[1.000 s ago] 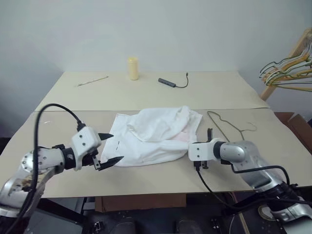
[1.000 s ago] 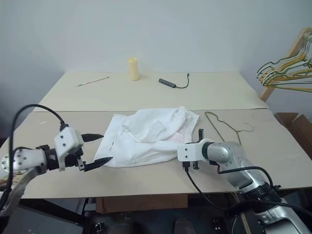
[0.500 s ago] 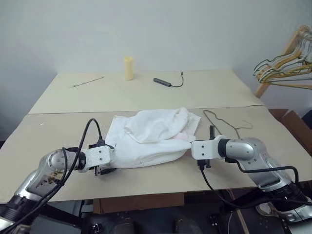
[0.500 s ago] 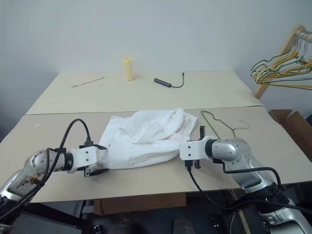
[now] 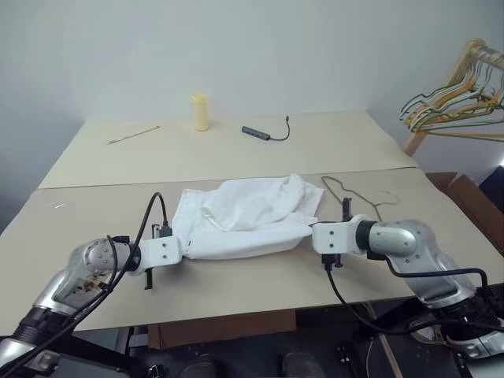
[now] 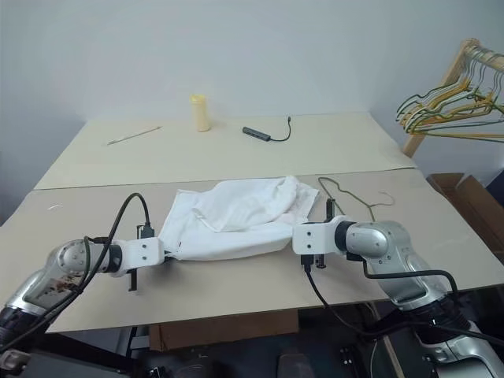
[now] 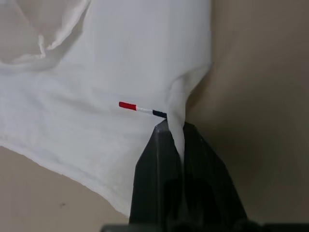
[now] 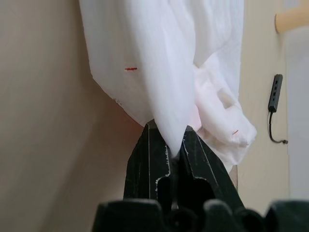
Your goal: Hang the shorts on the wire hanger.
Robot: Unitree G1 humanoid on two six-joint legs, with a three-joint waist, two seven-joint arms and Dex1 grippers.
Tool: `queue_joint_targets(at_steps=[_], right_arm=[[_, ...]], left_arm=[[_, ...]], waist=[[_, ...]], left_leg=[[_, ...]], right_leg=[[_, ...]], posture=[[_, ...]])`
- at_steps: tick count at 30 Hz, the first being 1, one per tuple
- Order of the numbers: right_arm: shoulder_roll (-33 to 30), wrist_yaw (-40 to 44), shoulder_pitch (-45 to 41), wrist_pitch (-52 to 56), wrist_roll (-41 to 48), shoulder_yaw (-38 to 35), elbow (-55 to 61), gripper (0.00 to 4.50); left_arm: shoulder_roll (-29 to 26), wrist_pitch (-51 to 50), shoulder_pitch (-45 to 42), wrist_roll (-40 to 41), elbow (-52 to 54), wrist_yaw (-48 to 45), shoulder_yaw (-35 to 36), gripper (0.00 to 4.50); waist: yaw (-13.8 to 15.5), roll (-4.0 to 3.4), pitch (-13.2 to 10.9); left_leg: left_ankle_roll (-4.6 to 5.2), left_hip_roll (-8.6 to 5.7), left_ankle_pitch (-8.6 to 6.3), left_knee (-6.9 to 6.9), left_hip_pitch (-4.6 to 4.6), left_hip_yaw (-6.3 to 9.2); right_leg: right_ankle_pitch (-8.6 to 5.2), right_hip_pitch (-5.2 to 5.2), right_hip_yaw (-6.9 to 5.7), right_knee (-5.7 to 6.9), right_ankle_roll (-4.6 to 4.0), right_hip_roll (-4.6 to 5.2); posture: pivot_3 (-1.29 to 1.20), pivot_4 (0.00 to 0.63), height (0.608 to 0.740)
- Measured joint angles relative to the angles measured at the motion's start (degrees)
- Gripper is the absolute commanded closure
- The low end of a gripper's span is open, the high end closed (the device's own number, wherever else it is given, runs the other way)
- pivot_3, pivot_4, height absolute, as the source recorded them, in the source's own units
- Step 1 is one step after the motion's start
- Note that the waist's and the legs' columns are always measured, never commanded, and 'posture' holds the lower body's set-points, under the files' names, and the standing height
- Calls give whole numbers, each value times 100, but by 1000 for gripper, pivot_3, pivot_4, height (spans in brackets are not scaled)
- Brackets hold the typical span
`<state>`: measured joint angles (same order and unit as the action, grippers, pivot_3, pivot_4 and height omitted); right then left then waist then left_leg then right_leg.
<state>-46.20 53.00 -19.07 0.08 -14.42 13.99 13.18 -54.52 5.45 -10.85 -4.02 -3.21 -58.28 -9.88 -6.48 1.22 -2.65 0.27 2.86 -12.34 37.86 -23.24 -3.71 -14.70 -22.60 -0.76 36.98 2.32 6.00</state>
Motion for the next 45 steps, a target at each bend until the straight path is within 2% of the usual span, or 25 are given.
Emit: queue_joint_targets(at_steps=[3, 8, 13, 15, 18, 20, 22, 26, 28, 31, 34, 37, 39, 42, 45], right_arm=[[-36, 110, 129, -322, 371, -140, 22, 4500], [-116, 93, 248, -642, 395, -130, -113, 4500], [-728, 996, 494, -642, 1401, -347, -19, 4500], [-658, 1056, 113, -688, 1512, -360, -274, 4500], [68, 620, -1396, -750, 1292, -346, -1671, 4500], [620, 26, -2716, -878, 889, -266, -3030, 4500], [1099, -817, -4036, -1061, 378, -94, -4688, 4500], [2033, -3265, -6260, -1131, -348, -35, -7415, 4500], [2309, -4708, -6920, -1227, -458, -166, -8166, 4500], [2551, -6254, -7330, -1816, -450, -479, -8514, 4500], [2534, -6812, -7339, -2361, -472, -570, -8578, 4500], [2324, -6790, -6804, -2843, -734, -352, -8556, 4500], [2220, -6635, -6062, -3157, -985, -79, -8571, 4500], [2164, -6421, -5293, -3439, -1199, 159, -8643, 4500], [1846, -5843, -4154, -4121, -1422, 489, -8623, 4500]], left_arm=[[-253, 252, 34, 83, -1, -81, 260, 4480], [-235, 182, 307, 266, 172, -6, 532, 4480], [-489, 200, 725, 1190, 640, -660, 1038, 4480], [-420, 163, 363, 1242, 478, -621, 1097, 4480], [287, -166, -1163, 1034, -374, -43, 1039, 4480], [879, -297, -2544, 667, -1342, 599, 856, 4480], [1419, -291, -3936, 193, -2743, 1440, 690, 4480], [2139, -71, -6595, -777, -5531, 4072, 420, 4480], [2326, 74, -7514, -1065, -6378, 5525, 406, 4480], [2385, 617, -8203, -1468, -6847, 7130, 269, 4480], [2321, 1292, -8349, -1766, -6947, 7867, 160, 4480], [2236, 1880, -7963, -1856, -6921, 7789, 101, 4480], [2223, 2371, -7207, -1858, -6829, 7456, 39, 4480], [2253, 2748, -6281, -1791, -6645, 6987, -6, 4480], [2257, 3105, -4309, -1340, -5413, 6018, 18, 4480]], waist=[[-27, 0, 0], [-44, 0, 0], [-37, -1, -3], [-37, 0, -5], [-67, 8, -10], [-79, 8, -10], [-99, 10, -11], [-207, 12, -11], [-240, 12, -10], [-279, 14, -9], [-276, 13, -9], [-267, 12, 1], [-258, 12, 6], [-282, 12, 4], [-368, 12, 4]], left_leg=[[1, 0, -2, 0, 1, 0], [1, 0, -2, 0, 4, -1], [3, 4, -8, 0, 3, -1], [3, 3, -7, 1, 34, -2], [5, -3, 31, 8, 47, 0], [-1, -5, 68, 8, 40, 9], [7, -9, 87, 7, 33, 13], [4, -19, 93, -11, -58, 19], [-7, -23, 82, -27, -103, 21], [-60, -63, 113, -115, -125, 7], [-47, -90, 90, -129, -124, -25], [-20, -112, 74, -114, -111, -35], [0, -119, 63, -88, -91, -39], [19, -126, 79, -86, -86, -34], [17, -128, 82, -77, -69, -23]], right_leg=[[-1, 3, -1, 0, 2, 2], [-2, 4, 0, 2, 3, 3], [-4, 2, 1, 4, 3, 3], [-6, 31, 0, 3, 7, 3], [23, 45, 0, 2, 48, 0], [53, 44, -4, 2, 51, -4], [70, 37, -6, 4, 49, -4], [103, -64, 5, 9, 6, 7], [88, -122, 22, 25, 20, 19], [72, -189, 59, 18, 47, 58], [65, -187, 53, 6, 58, 79], [55, -139, 31, -32, 76, 108], [53, -85, 16, -50, 97, 120], [77, -74, 13, -54, 103, 126], [80, -54, 13, -75, 102, 129]], posture=[[-161, 8, 740], [-151, 16, 740], [-149, 17, 740], [-152, 12, 740], [-153, 0, 740], [-151, 0, 740], [-148, 0, 740], [-144, 0, 740], [-145, 0, 740], [-146, 0, 740], [-149, 0, 740], [-144, 0, 740], [-132, 0, 740], [-121, 0, 740], [-116, 7, 740]])
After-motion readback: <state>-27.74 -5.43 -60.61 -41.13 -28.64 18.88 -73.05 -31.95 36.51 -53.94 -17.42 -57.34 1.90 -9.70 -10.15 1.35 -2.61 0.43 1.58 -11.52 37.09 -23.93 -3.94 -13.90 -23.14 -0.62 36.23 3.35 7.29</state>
